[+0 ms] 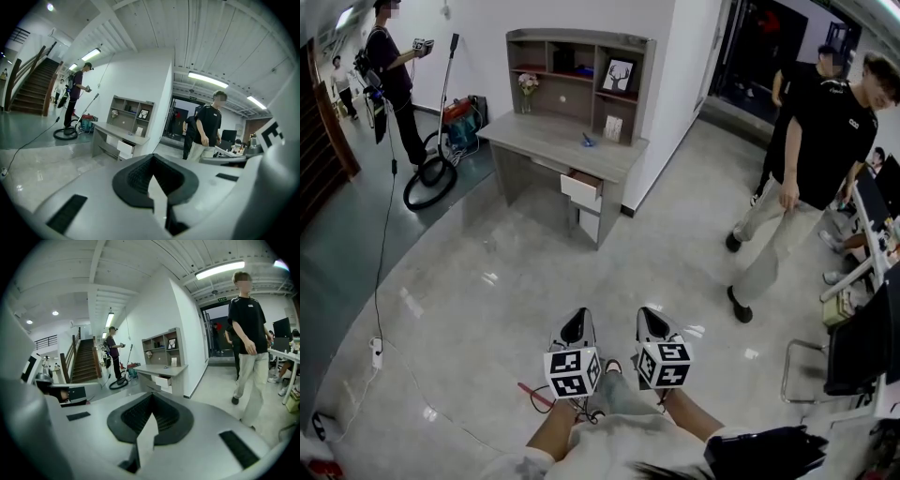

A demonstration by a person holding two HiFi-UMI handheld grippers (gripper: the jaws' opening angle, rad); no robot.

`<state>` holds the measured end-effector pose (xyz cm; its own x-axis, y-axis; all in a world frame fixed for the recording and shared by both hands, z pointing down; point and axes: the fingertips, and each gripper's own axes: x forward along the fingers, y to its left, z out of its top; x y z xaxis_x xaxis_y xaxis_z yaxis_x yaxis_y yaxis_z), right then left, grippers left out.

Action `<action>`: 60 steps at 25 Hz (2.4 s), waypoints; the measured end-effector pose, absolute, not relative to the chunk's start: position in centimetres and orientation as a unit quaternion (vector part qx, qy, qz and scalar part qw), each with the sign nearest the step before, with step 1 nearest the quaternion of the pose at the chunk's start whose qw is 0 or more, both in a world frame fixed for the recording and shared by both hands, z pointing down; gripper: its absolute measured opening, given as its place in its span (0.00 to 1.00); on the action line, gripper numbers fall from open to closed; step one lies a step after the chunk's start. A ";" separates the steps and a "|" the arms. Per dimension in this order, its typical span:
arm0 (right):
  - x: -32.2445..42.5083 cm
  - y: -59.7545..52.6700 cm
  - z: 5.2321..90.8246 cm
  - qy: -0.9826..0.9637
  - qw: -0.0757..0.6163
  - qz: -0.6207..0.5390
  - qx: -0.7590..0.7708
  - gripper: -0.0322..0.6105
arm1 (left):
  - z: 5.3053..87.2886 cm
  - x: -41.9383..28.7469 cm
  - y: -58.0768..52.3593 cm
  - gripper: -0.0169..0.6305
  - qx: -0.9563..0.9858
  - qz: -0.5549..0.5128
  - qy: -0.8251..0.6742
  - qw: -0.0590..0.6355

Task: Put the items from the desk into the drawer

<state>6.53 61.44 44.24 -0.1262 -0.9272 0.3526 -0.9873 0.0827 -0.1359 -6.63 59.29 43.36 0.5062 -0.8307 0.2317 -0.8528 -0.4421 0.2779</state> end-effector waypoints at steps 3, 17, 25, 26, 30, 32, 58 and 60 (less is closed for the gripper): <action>7.1 60.2 45.2 -0.727 0.094 0.177 0.657 0.05 | 43.7 -6.4 57.8 0.02 0.850 0.031 -0.494 0.183; 8.1 48.2 44.9 -0.737 0.096 0.179 0.644 0.05 | 43.5 -5.1 47.1 0.02 0.844 0.042 -0.504 0.179; 10.4 40.5 44.7 -0.743 0.095 0.182 0.638 0.05 | 43.3 -3.2 40.0 0.02 0.838 0.045 -0.514 0.178; 10.6 39.6 44.7 -0.743 0.094 0.182 0.637 0.05 | 43.3 -3.1 39.2 0.02 0.837 0.046 -0.515 0.178; 11.2 36.6 44.6 -0.747 0.093 0.181 0.633 0.05 | 43.3 -2.4 36.4 0.02 0.836 0.049 -0.518 0.176; 11.5 35.4 44.5 -0.749 0.094 0.181 0.631 0.05 | 43.2 -2.0 35.3 0.02 0.835 0.050 -0.519 0.175; 13.9 26.0 47.6 -0.733 0.111 0.204 0.639 0.05 | 45.9 -0.7 25.0 0.02 0.837 0.066 -0.509 0.191; 13.7 24.5 47.6 -0.731 0.111 0.203 0.642 0.05 | 45.9 -0.9 23.2 0.02 0.838 0.066 -0.507 0.190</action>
<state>13.72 24.49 47.65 -0.1498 -0.8937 0.4229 -0.9839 0.0924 -0.1532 -0.90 23.15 45.95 0.4765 -0.8254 0.3028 -0.8753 -0.4134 0.2508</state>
